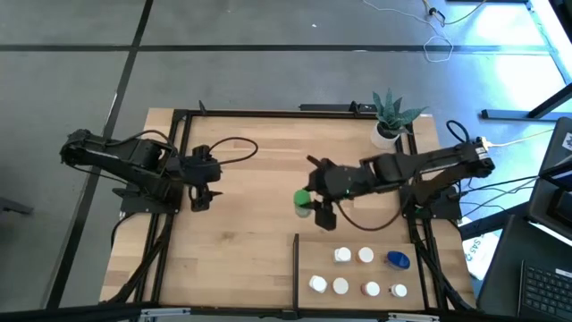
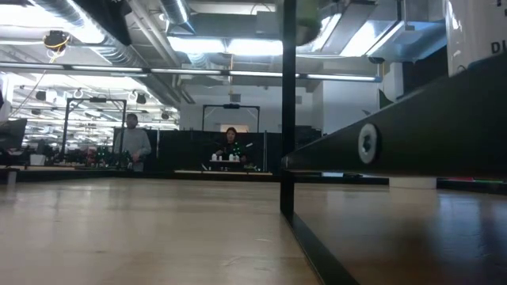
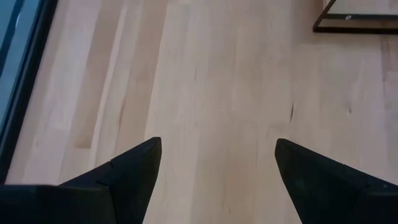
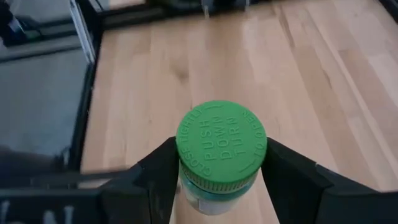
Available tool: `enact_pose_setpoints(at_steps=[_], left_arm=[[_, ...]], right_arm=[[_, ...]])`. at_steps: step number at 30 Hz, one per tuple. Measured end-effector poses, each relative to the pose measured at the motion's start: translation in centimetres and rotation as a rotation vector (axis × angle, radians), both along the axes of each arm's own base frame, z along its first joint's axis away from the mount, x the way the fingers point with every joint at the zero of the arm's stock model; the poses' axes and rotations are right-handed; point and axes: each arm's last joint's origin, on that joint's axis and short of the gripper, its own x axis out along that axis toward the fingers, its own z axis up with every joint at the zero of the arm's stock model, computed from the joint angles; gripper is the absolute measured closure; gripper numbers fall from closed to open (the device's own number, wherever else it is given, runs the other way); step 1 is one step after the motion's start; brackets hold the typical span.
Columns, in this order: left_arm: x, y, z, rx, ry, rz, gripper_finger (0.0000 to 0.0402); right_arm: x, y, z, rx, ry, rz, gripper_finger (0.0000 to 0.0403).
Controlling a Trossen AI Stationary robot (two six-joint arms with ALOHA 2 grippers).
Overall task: Pick and place medicine bottles onto shelf by color
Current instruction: Put the green pill bottle onto the shelf
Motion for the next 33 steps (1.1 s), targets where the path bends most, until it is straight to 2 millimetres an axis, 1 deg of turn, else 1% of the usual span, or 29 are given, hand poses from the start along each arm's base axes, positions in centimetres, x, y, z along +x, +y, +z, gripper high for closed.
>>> enact_pose_setpoints(at_steps=[4, 7, 10, 13, 17, 24, 29, 33], left_arm=[[0.2, 0.0, 0.2, -0.005, -0.025, 0.0, 0.0092], [0.5, -0.1, 0.4, -0.012, -0.064, -0.013, 0.0092], [0.8, -0.2, 0.7, 0.009, -0.098, -0.052, 0.0092], [1.0, -0.3, 1.0, 0.041, -0.124, -0.089, 0.0092], [1.2, -0.3, 1.2, 0.045, -0.157, -0.097, 0.0092], [1.2, -0.3, 1.2, 0.045, -0.162, -0.096, 0.0092], [1.2, -0.3, 1.2, 0.045, -0.162, -0.094, 0.0092], [1.3, 0.1, 1.2, 0.047, -0.161, -0.074, 0.0092]], right_arm=[[-0.9, 1.0, -0.4, 0.004, 0.069, -0.053, 0.0199], [-1.9, 1.2, -1.1, 0.022, 0.168, -0.132, 0.0199], [-2.4, 2.1, -1.7, 0.036, 0.206, -0.141, 0.0199], [-2.8, 3.4, -2.7, 0.044, 0.23, -0.118, 0.0199], [-3.1, 4.6, -4.7, 0.082, 0.244, -0.136, 0.0199], [-3.1, 6.6, -6.6, 0.087, 0.122, -0.151, 0.0199], [-3.9, 7.9, -7.9, 0.125, 0.11, -0.201, 0.0199], [-4.4, 9.3, -8.9, 0.177, 0.051, -0.23, 0.0199]])
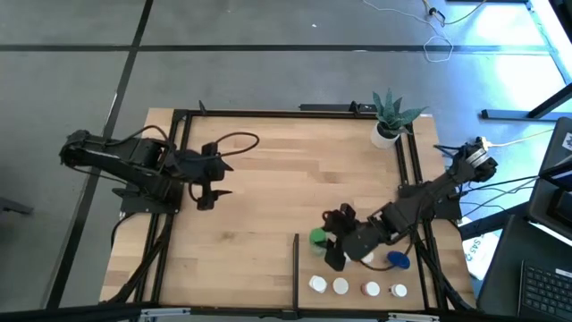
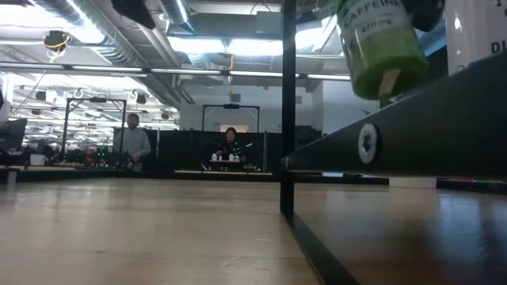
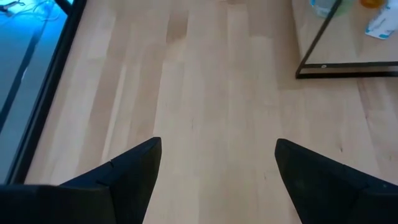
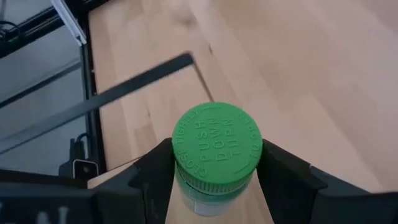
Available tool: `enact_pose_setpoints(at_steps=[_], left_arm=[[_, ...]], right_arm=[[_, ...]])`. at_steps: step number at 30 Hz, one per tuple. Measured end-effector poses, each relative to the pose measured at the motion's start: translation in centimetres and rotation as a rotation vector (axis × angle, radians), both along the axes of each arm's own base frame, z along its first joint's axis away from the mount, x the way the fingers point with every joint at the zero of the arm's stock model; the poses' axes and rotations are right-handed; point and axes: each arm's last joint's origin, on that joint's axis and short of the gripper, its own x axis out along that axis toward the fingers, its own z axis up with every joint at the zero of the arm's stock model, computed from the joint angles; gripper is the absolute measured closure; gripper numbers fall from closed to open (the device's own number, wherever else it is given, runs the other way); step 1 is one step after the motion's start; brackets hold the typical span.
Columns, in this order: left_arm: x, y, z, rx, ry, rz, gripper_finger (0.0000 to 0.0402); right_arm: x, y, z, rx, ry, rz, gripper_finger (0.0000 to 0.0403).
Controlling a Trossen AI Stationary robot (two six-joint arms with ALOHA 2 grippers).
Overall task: Pick and place medicine bottles onto shelf by color
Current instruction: Put the green pill bottle onto the shelf
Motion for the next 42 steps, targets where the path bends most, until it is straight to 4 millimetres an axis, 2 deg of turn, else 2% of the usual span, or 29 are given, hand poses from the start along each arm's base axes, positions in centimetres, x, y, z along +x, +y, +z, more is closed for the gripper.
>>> enact_pose_setpoints(at_steps=[4, 8, 20, 31, 42], left_arm=[[0.1, 0.4, 0.0, 0.0, 0.0, 0.022, 0.0092], [0.1, 0.8, 0.0, 0.0, 0.0, 0.046, 0.0092], [0.2, 1.7, 0.0, -0.001, 0.002, 0.095, 0.0092], [0.2, 1.9, 0.0, -0.005, 0.003, 0.103, 0.0092], [0.2, 1.9, 0.0, -0.005, 0.003, 0.103, 0.0092]], right_arm=[[-0.6, 0.8, -1.5, 0.02, -0.019, -0.015, 0.0199], [-1.0, 1.4, -2.8, -0.051, -0.075, -0.019, 0.0199], [-1.2, 1.5, -5.1, -0.081, -0.099, 0.076, 0.0199], [-1.3, 1.6, -5.5, -0.134, -0.075, 0.203, 0.0196], [-1.3, 1.6, -5.5, -0.129, -0.069, 0.208, 0.0152]])
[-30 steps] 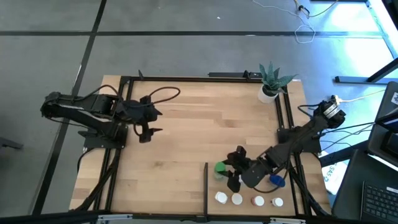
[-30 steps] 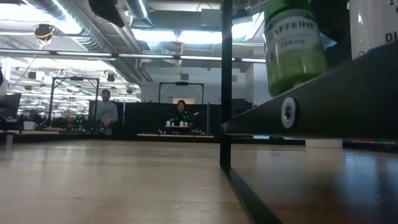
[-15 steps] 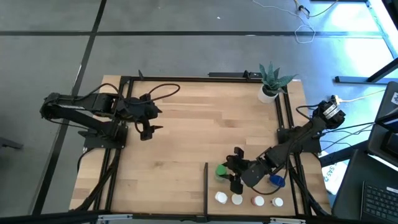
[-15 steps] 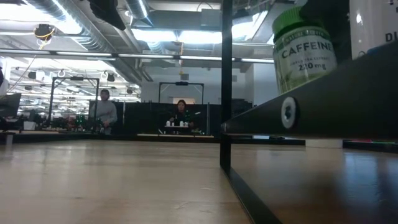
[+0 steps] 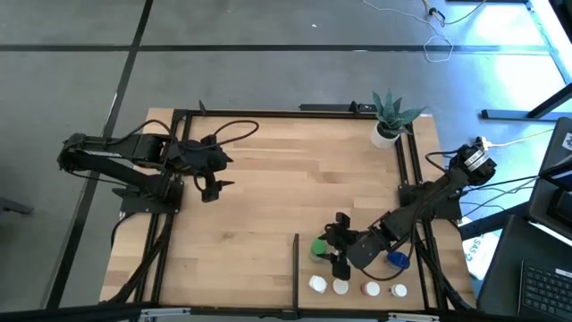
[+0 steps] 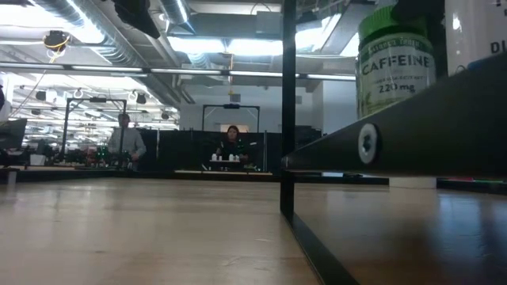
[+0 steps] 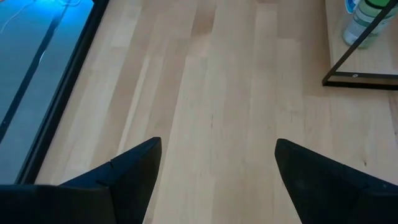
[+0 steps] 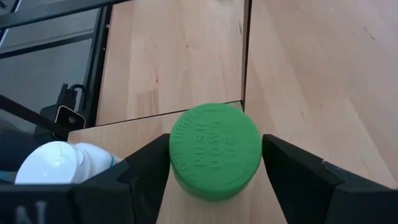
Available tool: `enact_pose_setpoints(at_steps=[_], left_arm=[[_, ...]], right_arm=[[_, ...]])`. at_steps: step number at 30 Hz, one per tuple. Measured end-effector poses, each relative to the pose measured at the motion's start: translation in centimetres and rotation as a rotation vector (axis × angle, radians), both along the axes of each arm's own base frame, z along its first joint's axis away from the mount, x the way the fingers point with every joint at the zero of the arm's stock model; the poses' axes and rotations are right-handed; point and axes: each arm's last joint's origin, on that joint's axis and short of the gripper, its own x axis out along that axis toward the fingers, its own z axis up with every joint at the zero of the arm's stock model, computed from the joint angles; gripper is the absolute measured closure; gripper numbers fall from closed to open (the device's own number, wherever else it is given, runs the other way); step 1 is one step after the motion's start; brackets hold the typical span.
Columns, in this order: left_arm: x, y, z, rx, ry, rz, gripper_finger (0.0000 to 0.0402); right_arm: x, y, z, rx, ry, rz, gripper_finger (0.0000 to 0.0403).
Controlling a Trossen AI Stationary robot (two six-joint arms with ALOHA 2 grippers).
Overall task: Pick and place medicine bottles onto shelf by color
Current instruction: Put the green pill bottle onto the shelf
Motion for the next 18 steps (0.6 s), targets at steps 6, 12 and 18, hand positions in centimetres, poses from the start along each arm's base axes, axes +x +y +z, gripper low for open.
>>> enact_pose_setpoints(at_steps=[6, 12, 18], left_arm=[[0.0, 0.0, 0.0, 0.0, 0.0, 0.0, 0.0092], [0.0, 0.0, 0.0, 0.0, 0.0, 0.0, 0.0092], [0.0, 0.0, 0.0, 0.0, 0.0, 0.0, 0.0092]], right_arm=[[0.1, 0.1, 0.2, 0.022, -0.016, 0.01, 0.015], [0.4, 0.4, 0.8, 0.052, -0.017, 0.038, 0.0149], [0.6, 0.6, 1.6, 0.062, -0.033, 0.038, 0.0151]])
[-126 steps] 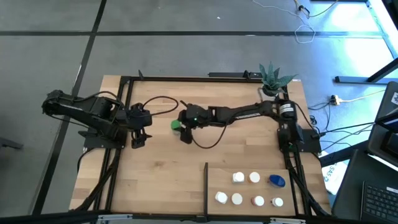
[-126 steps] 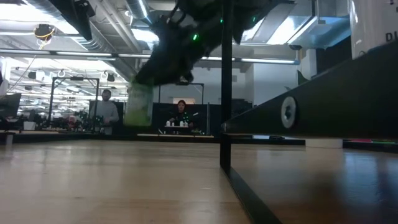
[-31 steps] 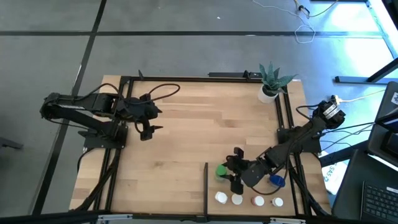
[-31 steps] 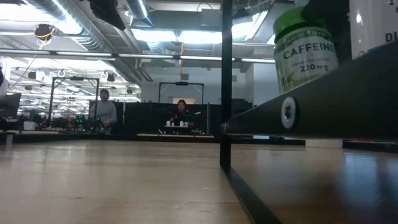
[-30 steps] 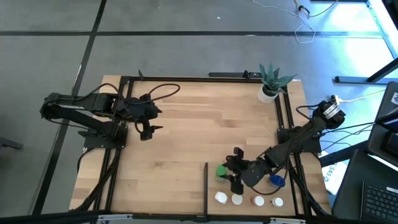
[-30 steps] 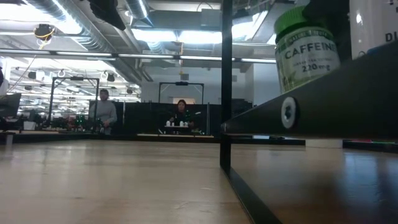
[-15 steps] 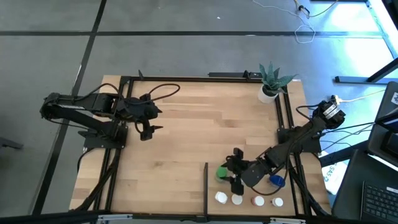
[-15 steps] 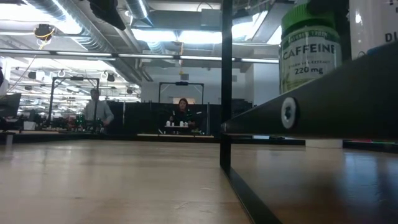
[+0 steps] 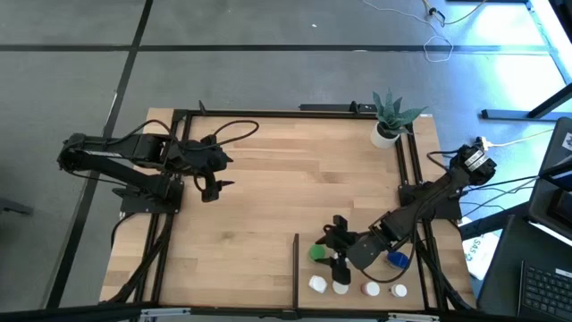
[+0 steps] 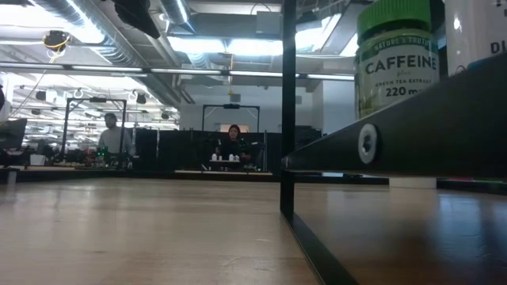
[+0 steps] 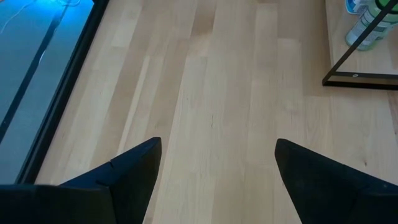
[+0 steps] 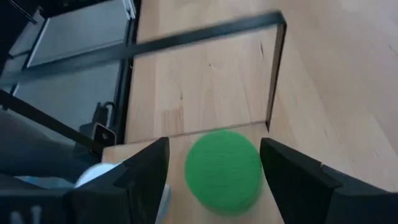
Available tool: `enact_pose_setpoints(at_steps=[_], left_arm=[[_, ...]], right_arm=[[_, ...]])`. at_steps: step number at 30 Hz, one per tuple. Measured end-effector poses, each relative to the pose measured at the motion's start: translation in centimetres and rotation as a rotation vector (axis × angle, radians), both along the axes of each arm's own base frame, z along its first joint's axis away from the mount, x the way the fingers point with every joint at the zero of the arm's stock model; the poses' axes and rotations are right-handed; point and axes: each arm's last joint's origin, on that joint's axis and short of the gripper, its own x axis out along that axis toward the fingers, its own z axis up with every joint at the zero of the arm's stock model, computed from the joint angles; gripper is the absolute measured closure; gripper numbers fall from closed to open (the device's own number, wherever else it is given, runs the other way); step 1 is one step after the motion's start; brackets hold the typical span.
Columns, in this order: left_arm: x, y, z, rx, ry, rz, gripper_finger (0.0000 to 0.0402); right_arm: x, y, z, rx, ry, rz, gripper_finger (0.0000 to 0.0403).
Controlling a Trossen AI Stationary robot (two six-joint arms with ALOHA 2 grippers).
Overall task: Pick and place medicine bottles onto shelf by color
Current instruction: Put the green pill bottle onto the shelf, then return to Home Position
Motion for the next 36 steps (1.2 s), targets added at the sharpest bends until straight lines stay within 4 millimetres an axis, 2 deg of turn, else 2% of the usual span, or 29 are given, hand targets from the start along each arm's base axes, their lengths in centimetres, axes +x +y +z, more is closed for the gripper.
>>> enact_pose_setpoints(at_steps=[7, 14, 20, 26, 36], left_arm=[[0.1, 0.0, 0.1, -0.003, -0.017, 0.0, 0.0092], [0.1, -0.3, 0.1, -0.019, -0.018, -0.027, 0.0092], [0.2, -0.3, 0.2, -0.026, -0.027, -0.022, 0.0092], [0.2, -0.3, 0.2, -0.04, -0.03, -0.009, 0.0092], [0.1, -0.3, 0.1, -0.051, -0.027, -0.015, 0.0092]], right_arm=[[0.4, 0.3, 2.6, -0.037, 0.024, 0.01, 0.0151], [0.5, -1.0, 7.3, -0.085, 0.134, -0.068, 0.0167], [0.0, -3.1, 10.8, -0.221, 0.155, -0.24, 0.0222], [0.3, -5.5, 13.4, -0.242, 0.156, -0.33, 0.0277], [-0.2, -9.2, 16.0, -0.373, 0.249, -0.368, 0.0372]])
